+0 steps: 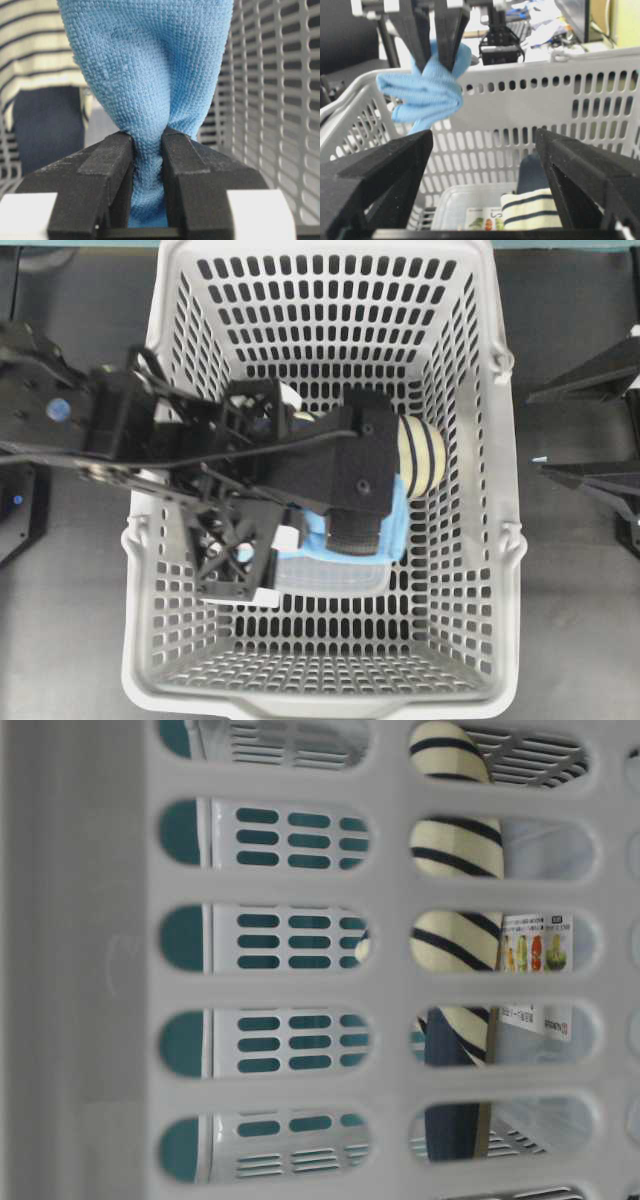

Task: Pick up the blue cloth from the shopping basket with the left arm.
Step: 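Lift the pinched blue cloth upward with the left gripper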

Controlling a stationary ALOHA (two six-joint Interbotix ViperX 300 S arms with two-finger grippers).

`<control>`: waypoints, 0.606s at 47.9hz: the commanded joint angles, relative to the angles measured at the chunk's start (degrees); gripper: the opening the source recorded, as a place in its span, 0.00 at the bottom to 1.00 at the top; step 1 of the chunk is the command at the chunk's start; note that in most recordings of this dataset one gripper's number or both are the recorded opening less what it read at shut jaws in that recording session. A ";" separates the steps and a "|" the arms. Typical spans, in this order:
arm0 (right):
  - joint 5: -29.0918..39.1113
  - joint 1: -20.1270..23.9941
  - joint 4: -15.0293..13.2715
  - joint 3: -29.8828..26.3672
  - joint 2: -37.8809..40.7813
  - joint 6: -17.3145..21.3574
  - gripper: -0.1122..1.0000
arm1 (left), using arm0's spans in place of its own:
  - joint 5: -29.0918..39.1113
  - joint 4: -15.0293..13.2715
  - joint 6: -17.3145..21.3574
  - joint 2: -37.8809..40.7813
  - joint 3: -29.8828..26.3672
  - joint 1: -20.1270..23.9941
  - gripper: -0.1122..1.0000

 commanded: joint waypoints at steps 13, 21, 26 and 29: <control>-0.62 0.09 0.18 0.09 0.18 0.97 0.82 | 1.93 0.26 -0.18 1.41 -2.46 -0.35 0.23; -0.62 0.09 0.18 0.09 0.18 0.97 0.82 | 1.93 0.26 -0.26 1.85 -2.20 -0.35 0.23; -0.62 0.09 0.18 0.18 0.18 0.97 0.82 | 1.93 0.26 -0.70 1.85 -2.11 -0.35 0.23; -0.62 0.09 0.09 0.18 0.26 0.97 0.82 | 1.93 0.18 -0.97 1.85 -2.11 -0.35 0.23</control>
